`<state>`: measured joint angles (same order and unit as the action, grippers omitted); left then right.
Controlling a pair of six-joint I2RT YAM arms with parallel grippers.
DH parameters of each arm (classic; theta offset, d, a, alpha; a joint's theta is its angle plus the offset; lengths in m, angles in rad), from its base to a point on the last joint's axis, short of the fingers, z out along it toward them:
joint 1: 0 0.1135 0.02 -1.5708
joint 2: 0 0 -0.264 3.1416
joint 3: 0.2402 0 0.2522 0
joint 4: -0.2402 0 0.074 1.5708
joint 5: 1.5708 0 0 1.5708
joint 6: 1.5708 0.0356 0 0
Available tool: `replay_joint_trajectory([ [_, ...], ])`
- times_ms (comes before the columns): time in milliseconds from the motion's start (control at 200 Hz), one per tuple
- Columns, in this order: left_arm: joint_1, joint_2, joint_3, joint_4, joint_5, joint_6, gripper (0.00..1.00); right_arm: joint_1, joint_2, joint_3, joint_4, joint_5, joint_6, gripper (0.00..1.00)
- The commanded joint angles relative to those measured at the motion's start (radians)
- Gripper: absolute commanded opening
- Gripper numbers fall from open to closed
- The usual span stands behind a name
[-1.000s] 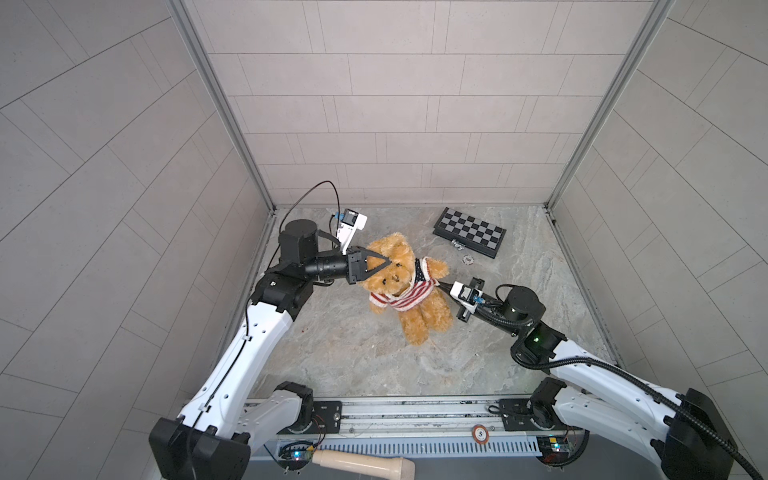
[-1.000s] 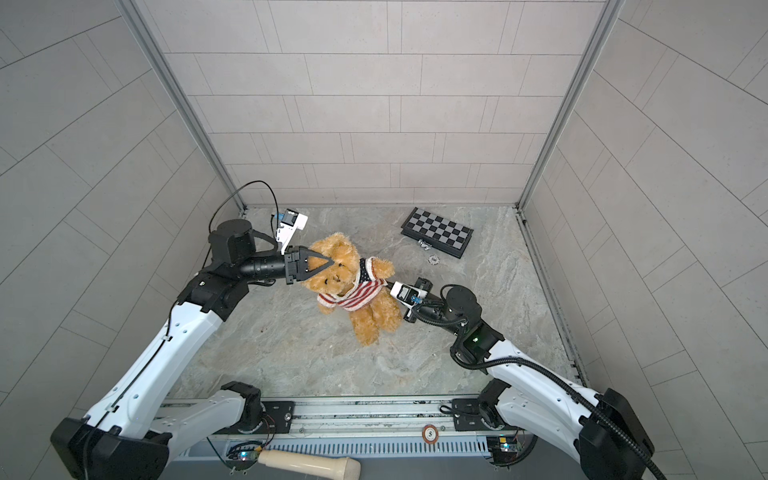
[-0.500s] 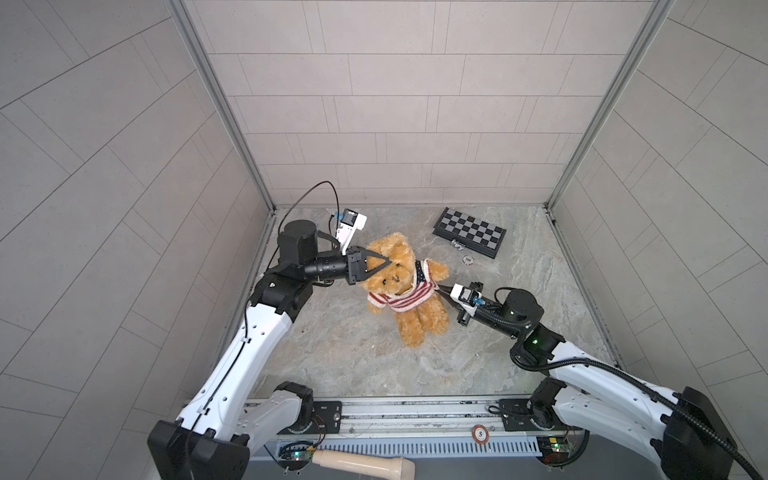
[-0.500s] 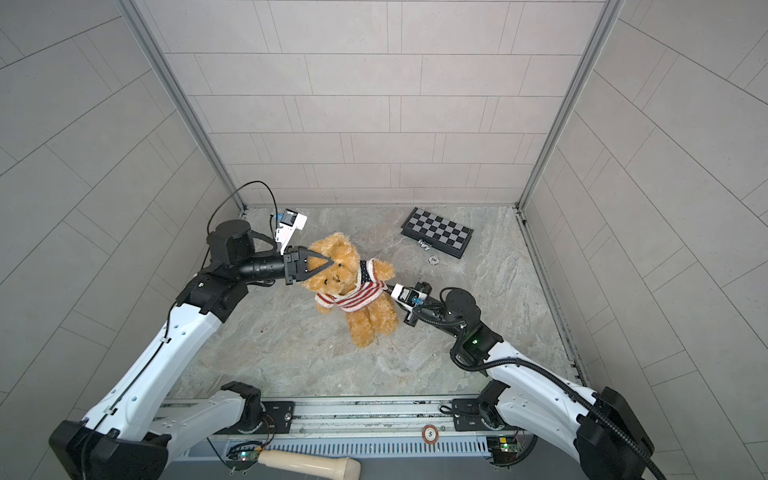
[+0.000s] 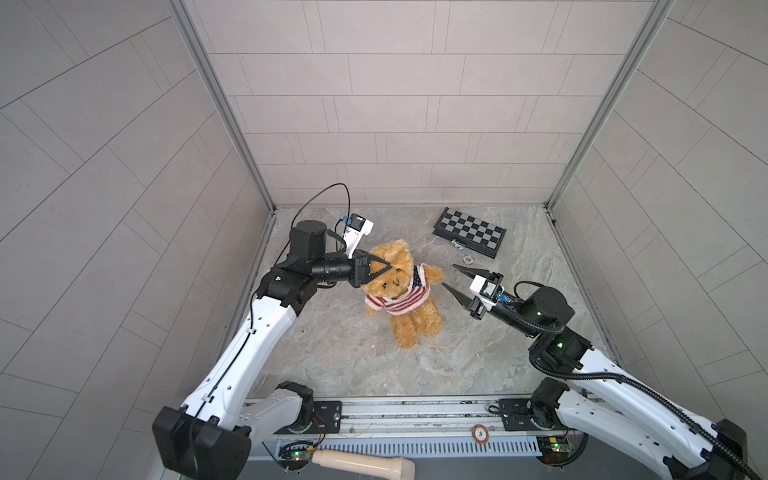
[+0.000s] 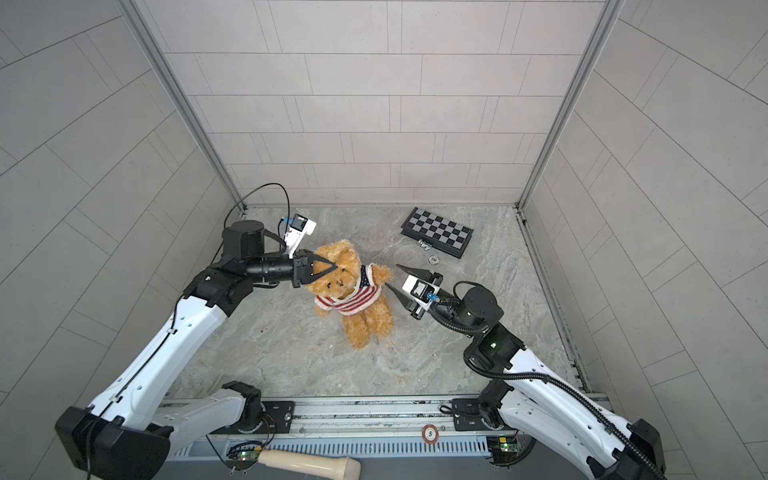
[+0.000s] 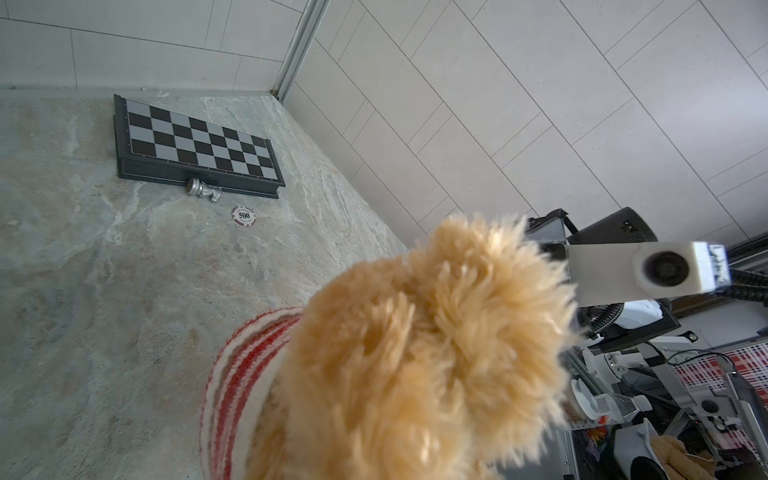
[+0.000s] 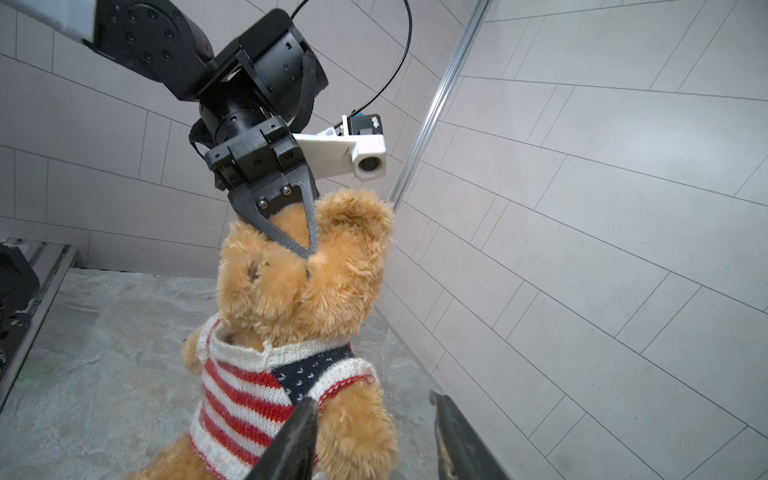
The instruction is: Dress the teddy bear
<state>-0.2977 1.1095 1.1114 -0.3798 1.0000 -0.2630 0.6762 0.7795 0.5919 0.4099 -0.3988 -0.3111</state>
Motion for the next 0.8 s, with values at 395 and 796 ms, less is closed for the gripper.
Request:
replay_joint_trajectory([
  [395,-0.003,-0.021,0.073,0.017,0.001,0.000,0.00,-0.004,0.255,0.113,0.034,0.041,-0.032,0.42],
  [796,0.048,0.013,0.056,0.011,-0.285,-0.241,0.00,-0.046,0.248,0.190,-0.014,0.107,0.006,0.51],
])
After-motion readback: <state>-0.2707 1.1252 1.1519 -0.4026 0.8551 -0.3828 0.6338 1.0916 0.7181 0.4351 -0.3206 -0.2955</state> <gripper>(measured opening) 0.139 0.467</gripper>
